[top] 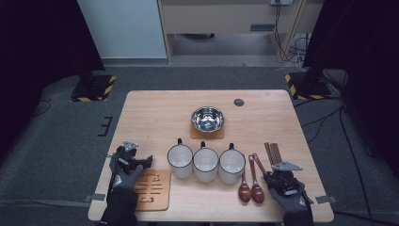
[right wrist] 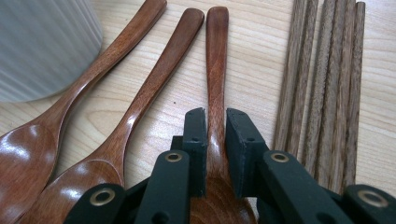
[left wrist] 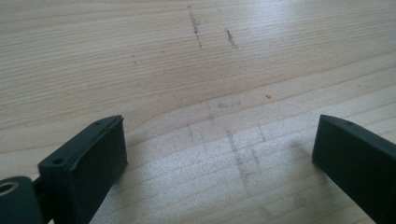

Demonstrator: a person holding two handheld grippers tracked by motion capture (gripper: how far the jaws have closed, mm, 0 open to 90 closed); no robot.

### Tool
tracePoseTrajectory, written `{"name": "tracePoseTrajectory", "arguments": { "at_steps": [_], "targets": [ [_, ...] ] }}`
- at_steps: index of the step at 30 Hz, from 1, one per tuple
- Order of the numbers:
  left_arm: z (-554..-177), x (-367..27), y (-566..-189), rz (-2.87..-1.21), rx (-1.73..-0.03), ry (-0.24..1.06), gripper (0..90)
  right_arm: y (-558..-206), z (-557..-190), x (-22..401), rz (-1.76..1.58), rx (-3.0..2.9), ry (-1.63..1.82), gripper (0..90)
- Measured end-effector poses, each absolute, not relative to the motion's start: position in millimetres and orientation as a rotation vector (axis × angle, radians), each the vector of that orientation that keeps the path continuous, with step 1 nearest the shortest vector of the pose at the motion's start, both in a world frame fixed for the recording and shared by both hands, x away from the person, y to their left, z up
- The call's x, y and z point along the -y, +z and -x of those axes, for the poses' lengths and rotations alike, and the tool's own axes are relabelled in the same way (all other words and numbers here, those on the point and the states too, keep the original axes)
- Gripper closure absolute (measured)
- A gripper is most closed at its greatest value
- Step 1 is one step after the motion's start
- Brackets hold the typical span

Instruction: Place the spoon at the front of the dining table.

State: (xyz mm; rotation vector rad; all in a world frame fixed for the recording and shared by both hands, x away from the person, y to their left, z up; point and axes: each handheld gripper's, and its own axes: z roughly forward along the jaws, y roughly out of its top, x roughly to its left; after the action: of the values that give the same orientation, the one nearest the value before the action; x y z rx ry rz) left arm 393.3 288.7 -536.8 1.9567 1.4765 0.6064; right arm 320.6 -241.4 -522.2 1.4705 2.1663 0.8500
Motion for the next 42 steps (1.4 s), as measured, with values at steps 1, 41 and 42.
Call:
{"name": "tracePoseTrajectory", "arguments": {
  "at_steps": [1,41,42],
  "targets": [
    [-393.5,-288.7,-536.8,-1.959,-1.476,0.605,1.4,-522.3,-320.7,241.6,-1.469,-2.167,0.851,78.6],
    [-392.6,-289.9,-536.4,-1.936,-1.493,0.621,4.3,-509.1,-319.8,247.2,-1.45,-2.128,0.918,80.3],
    [-392.6,-290.1,-536.4,-1.934,-1.494,0.623,5.0,-508.6,-320.0,247.5,-1.446,-2.127,0.919,80.3]
  ]
}}
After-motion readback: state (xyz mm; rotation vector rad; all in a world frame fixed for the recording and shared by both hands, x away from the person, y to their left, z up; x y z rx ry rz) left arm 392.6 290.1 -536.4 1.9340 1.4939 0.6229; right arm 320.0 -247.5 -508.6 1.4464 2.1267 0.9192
